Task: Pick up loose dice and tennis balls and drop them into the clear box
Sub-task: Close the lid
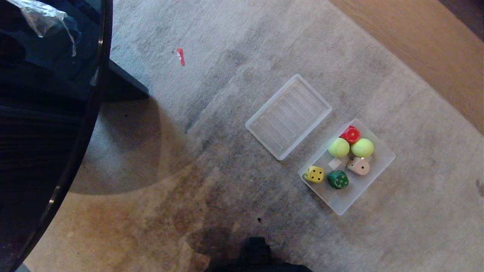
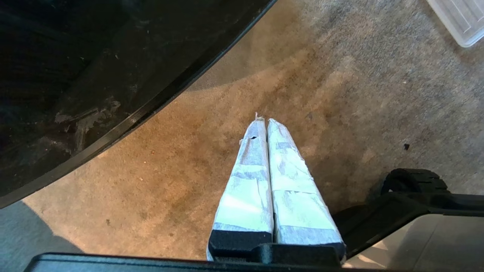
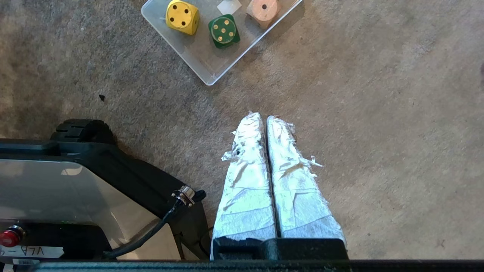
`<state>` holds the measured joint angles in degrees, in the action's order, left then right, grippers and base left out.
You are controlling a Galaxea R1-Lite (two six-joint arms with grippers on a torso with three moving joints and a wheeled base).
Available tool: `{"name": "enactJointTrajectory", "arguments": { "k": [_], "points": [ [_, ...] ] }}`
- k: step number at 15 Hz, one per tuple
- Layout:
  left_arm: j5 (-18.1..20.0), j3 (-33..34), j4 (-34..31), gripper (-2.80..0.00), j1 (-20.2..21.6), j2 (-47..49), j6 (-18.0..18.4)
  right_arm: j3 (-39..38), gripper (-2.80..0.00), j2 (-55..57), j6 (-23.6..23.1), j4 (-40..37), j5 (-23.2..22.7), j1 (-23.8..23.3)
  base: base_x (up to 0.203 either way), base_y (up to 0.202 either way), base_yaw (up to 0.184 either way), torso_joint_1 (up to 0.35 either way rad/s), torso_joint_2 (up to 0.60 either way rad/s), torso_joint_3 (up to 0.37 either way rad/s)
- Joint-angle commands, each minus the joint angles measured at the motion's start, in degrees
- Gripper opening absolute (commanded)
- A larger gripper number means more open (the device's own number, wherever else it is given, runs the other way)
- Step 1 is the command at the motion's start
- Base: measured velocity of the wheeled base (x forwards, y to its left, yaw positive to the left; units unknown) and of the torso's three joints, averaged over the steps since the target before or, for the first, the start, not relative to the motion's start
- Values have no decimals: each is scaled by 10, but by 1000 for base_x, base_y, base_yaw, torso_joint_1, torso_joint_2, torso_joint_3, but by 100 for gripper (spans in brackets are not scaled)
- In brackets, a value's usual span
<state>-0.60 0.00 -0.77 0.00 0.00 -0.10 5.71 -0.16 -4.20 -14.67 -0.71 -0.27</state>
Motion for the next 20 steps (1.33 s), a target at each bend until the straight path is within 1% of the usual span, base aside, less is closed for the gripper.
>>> {"name": "enactJointTrajectory", "arguments": {
  "k": [1,6,18,20],
  "points": [
    [1,0,1,-280,0,0,-3,0,-280,0,0,-3,1,0,0,0,0,0,0,0],
    [1,0,1,-280,0,0,-3,0,-280,0,0,-3,1,0,-12,0,0,0,1,0],
    [1,0,2,-280,0,1,-5,0,-280,0,1,-2,0,0,-179,0,-1,2,2,3],
    [1,0,2,-280,0,1,-5,0,-280,0,1,-2,0,0,-102,0,-1,5,-2,6]
  ]
}}
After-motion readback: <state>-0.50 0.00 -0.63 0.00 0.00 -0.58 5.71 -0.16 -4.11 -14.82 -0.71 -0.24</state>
